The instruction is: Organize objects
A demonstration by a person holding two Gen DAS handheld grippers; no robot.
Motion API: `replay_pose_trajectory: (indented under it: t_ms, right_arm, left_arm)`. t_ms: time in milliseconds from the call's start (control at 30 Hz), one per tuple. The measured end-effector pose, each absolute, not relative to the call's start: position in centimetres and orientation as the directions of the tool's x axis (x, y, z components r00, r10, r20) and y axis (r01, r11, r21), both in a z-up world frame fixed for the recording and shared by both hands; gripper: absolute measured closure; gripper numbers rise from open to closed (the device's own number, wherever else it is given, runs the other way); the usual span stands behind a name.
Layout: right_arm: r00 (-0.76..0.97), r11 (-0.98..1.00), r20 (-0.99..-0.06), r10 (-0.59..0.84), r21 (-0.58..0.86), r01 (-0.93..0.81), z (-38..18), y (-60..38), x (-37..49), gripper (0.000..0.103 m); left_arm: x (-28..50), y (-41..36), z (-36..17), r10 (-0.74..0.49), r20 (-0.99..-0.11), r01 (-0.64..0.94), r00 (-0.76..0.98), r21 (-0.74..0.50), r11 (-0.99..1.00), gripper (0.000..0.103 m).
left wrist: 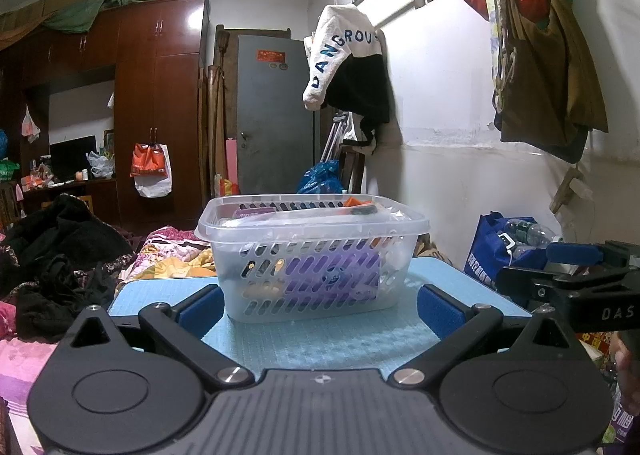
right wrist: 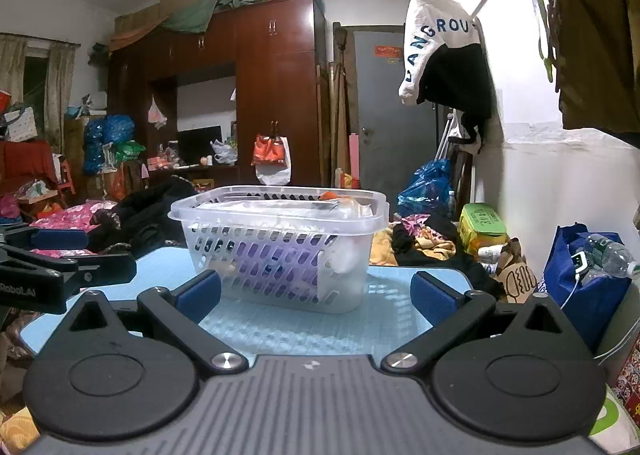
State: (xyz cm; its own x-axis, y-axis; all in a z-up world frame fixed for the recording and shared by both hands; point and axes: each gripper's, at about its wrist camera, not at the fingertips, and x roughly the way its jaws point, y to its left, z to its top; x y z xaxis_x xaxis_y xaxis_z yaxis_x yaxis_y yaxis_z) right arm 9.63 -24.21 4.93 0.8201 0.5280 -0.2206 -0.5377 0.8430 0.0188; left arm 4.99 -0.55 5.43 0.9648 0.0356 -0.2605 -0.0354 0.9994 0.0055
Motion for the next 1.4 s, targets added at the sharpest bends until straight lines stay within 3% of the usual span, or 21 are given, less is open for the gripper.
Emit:
replay_pose_trajectory:
  t_ms: [1400]
  right_arm:
    - [0.810, 0.837, -0.236, 0.536, 0.026, -0.546, 4.26, -24.08, 10.45, 0.000]
  left_arm:
    - [5.05, -0.83, 5.10, 0.022, -0.248, -0.018, 0.968, 0.020, 1.000, 0.000]
